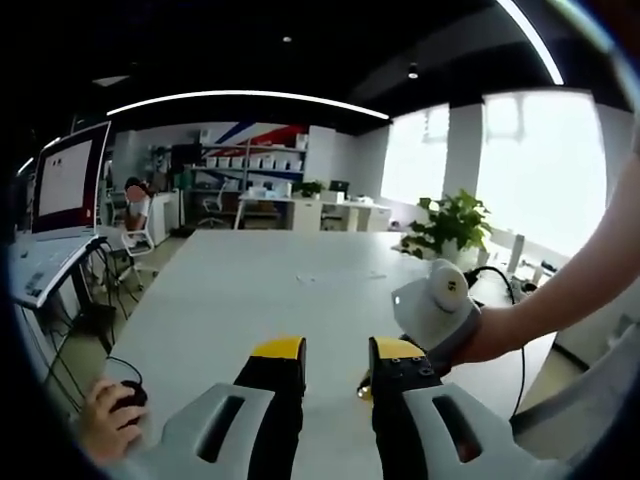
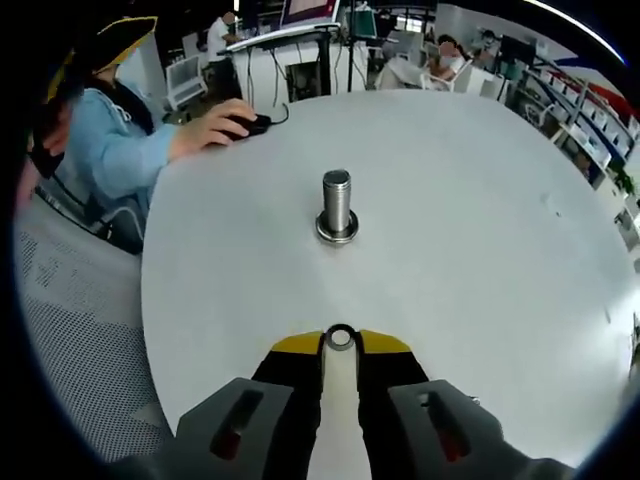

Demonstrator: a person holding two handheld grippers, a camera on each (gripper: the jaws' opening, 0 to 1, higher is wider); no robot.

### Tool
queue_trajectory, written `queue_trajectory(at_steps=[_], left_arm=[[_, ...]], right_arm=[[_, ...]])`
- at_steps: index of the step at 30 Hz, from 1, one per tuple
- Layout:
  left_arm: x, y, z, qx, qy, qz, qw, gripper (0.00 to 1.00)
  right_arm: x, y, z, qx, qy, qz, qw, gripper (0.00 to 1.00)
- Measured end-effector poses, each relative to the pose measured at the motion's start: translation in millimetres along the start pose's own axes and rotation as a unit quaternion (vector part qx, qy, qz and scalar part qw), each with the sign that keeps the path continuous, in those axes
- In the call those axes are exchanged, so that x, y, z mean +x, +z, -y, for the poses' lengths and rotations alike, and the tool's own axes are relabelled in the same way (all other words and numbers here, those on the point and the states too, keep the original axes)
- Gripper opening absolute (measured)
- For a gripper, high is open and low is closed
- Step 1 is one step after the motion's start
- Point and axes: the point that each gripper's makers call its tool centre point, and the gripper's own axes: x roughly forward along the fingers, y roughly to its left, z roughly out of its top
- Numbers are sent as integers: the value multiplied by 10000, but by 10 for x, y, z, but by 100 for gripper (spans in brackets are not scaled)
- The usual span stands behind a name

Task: Place the washer onto the threaded stud by aligning its center hole with the stud, sliding it down to the base, and recovering from edge contact or off-axis alignment until the washer reaches the visible bottom stop.

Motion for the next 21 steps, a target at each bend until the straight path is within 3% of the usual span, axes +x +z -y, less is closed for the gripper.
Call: queue_trajectory(at_steps=[18,21], left_arm=[[-7,15,22,103,-1,8,9999,23],[-10,16,15,131,12,10,9999,23]], right_arm=[[-434,40,112,73,-205,259,9994,13],[-515,63,208,296,-253,368,9986,13]])
